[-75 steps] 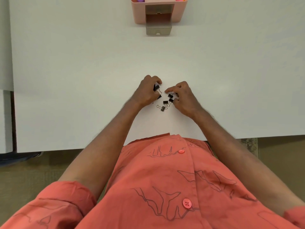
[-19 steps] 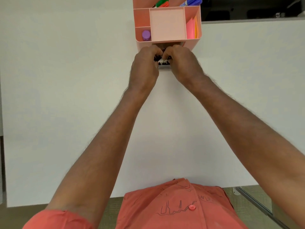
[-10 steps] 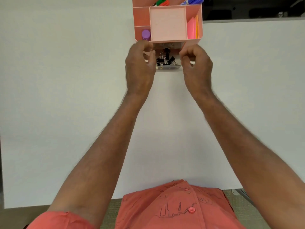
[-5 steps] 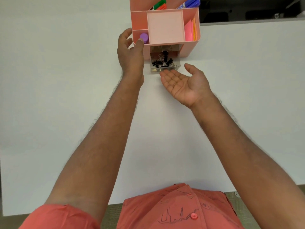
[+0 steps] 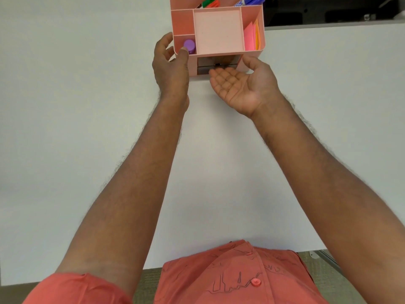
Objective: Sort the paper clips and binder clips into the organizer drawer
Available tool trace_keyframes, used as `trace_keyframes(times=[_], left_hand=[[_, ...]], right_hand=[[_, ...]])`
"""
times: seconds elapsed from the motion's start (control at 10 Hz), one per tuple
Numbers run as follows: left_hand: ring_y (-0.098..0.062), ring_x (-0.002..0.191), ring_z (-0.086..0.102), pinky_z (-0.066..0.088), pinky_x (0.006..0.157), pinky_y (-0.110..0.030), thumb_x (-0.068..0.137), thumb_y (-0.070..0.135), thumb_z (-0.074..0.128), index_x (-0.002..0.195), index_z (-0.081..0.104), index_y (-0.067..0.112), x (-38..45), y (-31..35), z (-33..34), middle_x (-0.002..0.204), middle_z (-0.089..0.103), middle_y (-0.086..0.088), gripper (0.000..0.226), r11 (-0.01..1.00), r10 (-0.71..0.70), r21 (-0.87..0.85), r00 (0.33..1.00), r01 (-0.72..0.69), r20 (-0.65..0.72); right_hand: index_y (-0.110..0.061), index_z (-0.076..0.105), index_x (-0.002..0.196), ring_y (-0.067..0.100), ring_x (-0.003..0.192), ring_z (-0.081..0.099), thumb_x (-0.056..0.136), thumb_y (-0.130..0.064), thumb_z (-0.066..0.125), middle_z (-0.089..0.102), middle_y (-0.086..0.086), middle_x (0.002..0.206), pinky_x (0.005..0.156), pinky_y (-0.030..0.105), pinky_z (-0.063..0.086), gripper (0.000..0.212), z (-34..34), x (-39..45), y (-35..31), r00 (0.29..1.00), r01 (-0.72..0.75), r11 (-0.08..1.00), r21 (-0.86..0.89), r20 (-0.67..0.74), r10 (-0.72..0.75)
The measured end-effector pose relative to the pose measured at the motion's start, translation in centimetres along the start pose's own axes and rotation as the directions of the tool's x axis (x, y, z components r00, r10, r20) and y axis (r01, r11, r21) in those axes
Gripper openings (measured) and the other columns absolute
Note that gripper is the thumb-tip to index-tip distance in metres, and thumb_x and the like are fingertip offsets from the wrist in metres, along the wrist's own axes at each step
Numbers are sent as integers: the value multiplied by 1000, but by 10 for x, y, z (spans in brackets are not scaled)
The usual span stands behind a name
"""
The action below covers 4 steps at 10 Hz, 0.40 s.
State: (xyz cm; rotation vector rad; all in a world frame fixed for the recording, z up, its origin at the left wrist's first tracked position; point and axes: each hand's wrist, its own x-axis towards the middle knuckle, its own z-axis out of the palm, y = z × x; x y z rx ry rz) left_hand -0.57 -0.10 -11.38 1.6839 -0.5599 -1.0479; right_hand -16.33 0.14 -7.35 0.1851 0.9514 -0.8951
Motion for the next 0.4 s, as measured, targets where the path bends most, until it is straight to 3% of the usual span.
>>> trace_keyframes(times=[0.1,0.2,0.3,0.4], left_hand=[[-16,118,62,58,96,-39,93,27,66,137,55,25,-3,1,1,128,66,0,46,1000,14,10,1000,-14,-8],[-14,124,54,51,101,-30,98,37,61,143,47,25,-16,0,0,138,56,0,48,998,12,70,997,-6,-80],[-14,126,50,46,102,-30,100,42,54,143,45,23,-26,0,-2,139,52,2,49,995,14,99,990,0,-142],[-18,136,39,38,107,-33,100,39,49,143,42,19,-53,-11,-13,146,45,2,48,970,82,239,981,-37,-177]], right_hand=[[-1,40,149,35,132,56,104,-31,48,53,19,147,110,46,46,55,-3,-2,5,1000,27,995,-94,-10,-28],[-12,50,143,26,122,61,103,-27,49,59,6,138,104,40,52,42,-15,-7,14,967,165,812,-560,-70,-245],[-19,50,141,18,125,56,103,-28,48,58,-3,138,106,34,48,39,-27,-12,19,887,241,425,-872,20,-462],[-20,38,152,21,142,40,104,-37,46,37,1,159,112,33,35,51,-62,-24,24,764,212,-229,-950,307,-567]])
